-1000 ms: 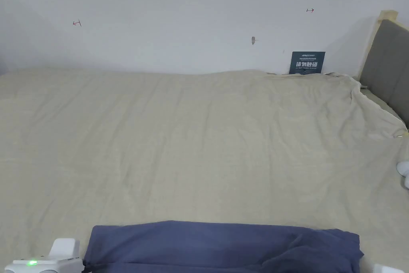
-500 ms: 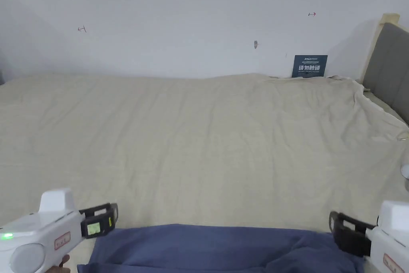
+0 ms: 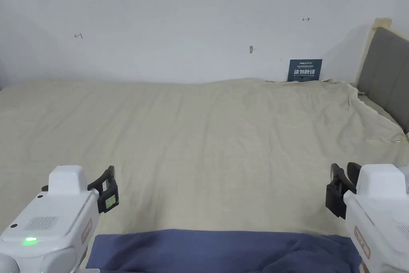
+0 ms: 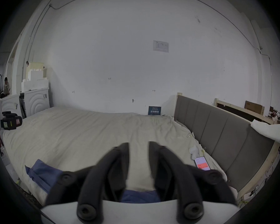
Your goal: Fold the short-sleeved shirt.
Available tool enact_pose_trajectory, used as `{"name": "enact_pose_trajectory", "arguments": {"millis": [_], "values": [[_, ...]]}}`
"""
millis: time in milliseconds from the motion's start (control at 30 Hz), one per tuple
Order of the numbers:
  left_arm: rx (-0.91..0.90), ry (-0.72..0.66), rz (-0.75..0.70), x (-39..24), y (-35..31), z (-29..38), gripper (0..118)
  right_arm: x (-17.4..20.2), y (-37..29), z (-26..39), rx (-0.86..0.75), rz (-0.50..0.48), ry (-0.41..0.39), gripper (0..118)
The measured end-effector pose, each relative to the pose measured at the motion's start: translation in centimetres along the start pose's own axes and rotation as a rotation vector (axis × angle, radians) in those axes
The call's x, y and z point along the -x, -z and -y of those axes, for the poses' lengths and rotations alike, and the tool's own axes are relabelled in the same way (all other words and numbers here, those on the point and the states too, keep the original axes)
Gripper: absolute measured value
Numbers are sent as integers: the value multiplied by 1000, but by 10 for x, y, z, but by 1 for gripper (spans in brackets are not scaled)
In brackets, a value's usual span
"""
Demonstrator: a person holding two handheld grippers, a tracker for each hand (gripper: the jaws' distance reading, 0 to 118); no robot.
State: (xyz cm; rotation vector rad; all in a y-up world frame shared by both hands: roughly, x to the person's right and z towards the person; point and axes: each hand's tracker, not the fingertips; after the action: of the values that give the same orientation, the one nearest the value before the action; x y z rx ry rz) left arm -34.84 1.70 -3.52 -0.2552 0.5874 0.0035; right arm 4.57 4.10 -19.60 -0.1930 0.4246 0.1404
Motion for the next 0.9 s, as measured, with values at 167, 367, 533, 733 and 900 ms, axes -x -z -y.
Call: {"name": "enact_pose_trajectory", "arguments": {"millis": [167,367,533,733,900], "values": [[35,10,101,-6,0,-1,0,1,-2,-3,-33,-11,-11,0],[82,-7,134,-5,7,-3,0,-1,-1,-4,-40,-9,-8,0],[164,-61,199,6,15,-7,0,-6,2,-3,-34,-5,0,0],[280,-202,327,37,33,-9,0,-12,7,-1,-12,-4,1,0],[406,-284,387,67,64,3,0,-15,10,2,2,1,2,0]]}}
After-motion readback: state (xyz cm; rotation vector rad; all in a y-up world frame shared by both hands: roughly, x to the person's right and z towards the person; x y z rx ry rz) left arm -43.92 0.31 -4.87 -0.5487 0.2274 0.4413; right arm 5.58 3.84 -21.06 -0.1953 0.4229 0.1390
